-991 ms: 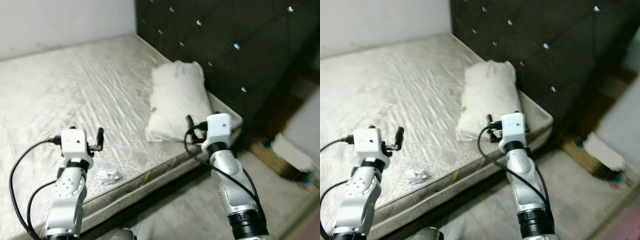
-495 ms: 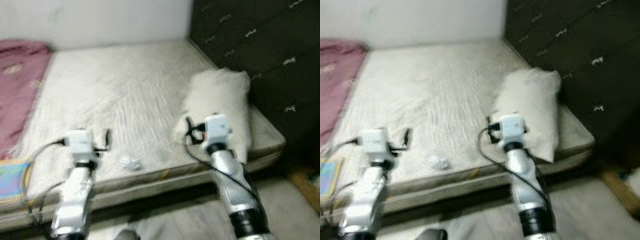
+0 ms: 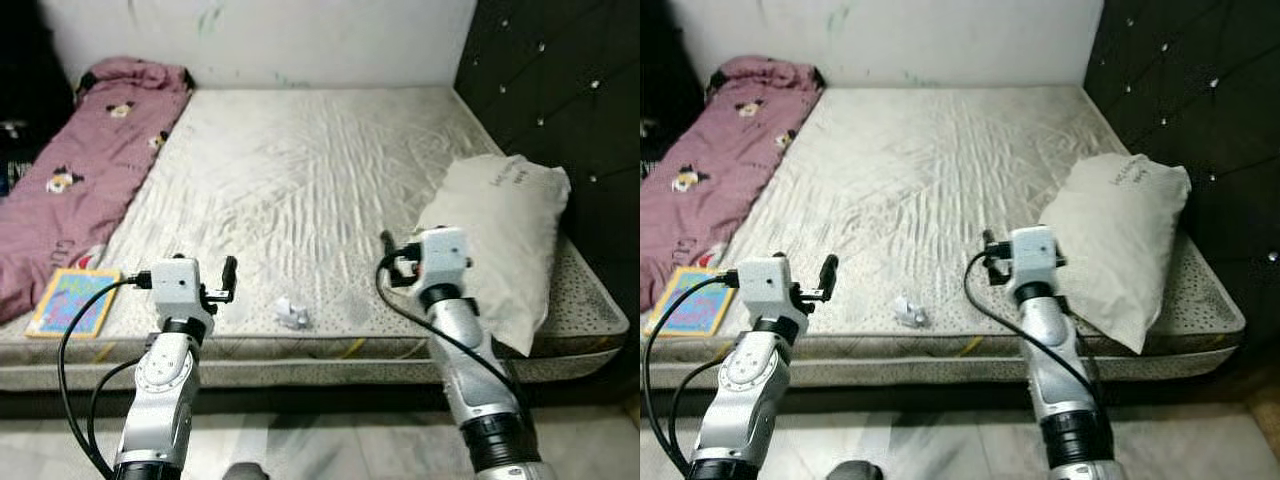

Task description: Clean up the room

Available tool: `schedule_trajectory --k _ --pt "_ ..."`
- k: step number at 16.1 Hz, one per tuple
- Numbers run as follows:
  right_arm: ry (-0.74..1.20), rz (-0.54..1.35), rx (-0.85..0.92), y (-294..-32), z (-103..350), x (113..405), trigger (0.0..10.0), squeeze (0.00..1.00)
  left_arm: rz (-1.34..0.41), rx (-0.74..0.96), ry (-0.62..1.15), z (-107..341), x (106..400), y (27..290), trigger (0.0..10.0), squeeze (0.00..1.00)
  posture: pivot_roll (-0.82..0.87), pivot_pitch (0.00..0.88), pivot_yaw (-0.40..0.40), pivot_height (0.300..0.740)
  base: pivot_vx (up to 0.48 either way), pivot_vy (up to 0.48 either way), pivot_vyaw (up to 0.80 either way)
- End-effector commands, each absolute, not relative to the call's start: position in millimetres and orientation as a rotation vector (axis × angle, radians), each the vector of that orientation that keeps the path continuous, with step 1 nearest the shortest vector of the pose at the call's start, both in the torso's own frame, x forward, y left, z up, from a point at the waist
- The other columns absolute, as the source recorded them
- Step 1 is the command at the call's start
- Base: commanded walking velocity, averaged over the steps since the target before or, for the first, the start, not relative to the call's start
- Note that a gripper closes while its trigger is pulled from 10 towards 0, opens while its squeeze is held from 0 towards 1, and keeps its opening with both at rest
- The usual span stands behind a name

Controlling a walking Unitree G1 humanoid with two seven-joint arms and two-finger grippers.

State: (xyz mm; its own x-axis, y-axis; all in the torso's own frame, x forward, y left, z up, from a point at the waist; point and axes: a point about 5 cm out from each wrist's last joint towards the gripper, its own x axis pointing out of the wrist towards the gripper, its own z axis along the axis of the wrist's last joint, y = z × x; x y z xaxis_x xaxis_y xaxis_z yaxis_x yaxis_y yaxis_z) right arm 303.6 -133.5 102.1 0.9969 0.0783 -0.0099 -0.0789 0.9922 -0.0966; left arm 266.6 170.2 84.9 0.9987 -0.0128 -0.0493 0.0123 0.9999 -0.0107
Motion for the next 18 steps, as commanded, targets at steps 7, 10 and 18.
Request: schedule_trajectory --k 7,10,18 --pt "0.007 0.094 -0.088 -128.7 102.4 305.8 10.0 0.00 -0.022 -0.031 0.014 92.4 269.4 172.8 10.0 0.00 0.09 0.000 -0.043 0.740 0.257 0.000 0.00" --pt "0.007 0.096 -0.088 -128.1 102.4 305.8 10.0 0.00 -0.022 -0.032 0.016 92.2 269.4 173.4 10.0 0.00 0.09 0.000 -0.042 0.740 0.277 0.000 0.00" --pt "0.016 0.101 -0.089 -128.1 99.1 303.9 10.0 0.00 -0.014 -0.029 0.036 88.8 268.6 173.4 10.0 0.00 0.10 0.000 -0.042 0.740 0.068 0.000 0.00"
